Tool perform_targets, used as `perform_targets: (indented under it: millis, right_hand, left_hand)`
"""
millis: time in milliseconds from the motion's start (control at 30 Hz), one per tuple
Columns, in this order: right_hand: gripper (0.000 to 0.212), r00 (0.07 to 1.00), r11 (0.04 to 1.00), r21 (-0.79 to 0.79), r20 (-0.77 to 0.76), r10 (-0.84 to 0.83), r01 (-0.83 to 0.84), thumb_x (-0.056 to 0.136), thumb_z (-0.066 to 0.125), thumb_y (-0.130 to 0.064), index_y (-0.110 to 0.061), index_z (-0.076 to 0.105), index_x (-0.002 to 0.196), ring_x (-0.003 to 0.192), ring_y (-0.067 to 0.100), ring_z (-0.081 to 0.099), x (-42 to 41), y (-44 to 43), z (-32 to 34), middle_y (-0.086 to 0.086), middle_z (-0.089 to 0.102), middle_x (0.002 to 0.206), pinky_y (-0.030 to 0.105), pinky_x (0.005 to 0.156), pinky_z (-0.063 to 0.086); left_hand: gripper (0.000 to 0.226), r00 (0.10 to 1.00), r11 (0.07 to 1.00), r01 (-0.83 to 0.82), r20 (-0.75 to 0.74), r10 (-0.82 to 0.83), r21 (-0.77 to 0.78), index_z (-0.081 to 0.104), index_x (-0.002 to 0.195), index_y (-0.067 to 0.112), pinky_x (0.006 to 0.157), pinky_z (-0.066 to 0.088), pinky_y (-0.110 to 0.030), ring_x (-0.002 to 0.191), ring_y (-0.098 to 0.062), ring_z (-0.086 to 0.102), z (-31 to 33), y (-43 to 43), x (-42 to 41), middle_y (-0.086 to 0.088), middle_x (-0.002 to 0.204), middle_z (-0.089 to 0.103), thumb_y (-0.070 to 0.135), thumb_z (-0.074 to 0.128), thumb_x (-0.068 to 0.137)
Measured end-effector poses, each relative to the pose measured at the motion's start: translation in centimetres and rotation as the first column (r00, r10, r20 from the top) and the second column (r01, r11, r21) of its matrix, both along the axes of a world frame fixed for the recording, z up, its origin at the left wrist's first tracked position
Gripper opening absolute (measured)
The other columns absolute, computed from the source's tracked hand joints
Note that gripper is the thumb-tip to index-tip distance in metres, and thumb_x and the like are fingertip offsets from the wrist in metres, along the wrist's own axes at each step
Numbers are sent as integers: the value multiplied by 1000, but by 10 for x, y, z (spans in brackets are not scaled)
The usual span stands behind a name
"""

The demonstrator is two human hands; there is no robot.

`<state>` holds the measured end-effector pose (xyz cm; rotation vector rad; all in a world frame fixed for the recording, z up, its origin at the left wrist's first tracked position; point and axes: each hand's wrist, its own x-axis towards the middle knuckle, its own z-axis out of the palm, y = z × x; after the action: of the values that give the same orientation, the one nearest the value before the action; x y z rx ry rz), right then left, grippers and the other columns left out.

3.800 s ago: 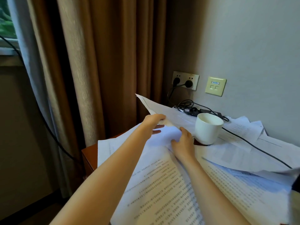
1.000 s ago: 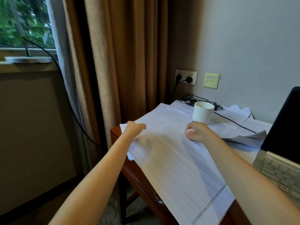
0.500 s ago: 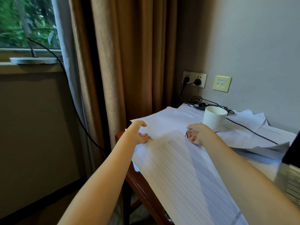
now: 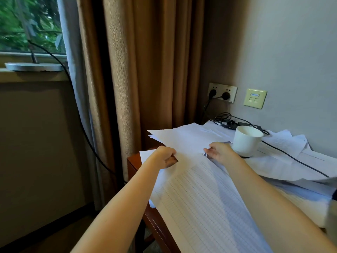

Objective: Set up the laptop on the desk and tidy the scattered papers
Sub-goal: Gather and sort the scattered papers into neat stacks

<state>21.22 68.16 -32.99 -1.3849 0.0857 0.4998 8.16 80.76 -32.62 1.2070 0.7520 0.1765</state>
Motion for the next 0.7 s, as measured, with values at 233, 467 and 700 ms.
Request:
perform_targets:
  millis: [233,467,700]
  right_hand:
    - [8,931,885,-462,292,218,-62,80,55,-2,-5,61,83,50,15,41,-20,1,-10,1,47,53,23,48,32]
    - [59,806,874,-486,527,271,23,82,62,-10,-11,38,135,96,18,47,-30,-10,-7,8,46,128,24,73,37]
    - [10,997,989,138,57,-52,44,89,44,-6,-5,48,80,65,23,51,-32,-22,11,13,51,78,28,57,48]
  left_hand:
    - [12,980,988,-153,126,152,5,49,103,-4,80,48,-28,82,-26,60,7,3,21,-12,80,57,-7,40,95]
    - [34,956,984,-178,237,174,-3,46,128,-5,77,50,-26,109,-30,63,39,0,31,-18,123,59,-6,39,96]
    - [27,961,990,-91,252,115,-106,47,120,3,57,53,-19,80,-20,68,53,-12,12,-15,121,61,-3,43,94]
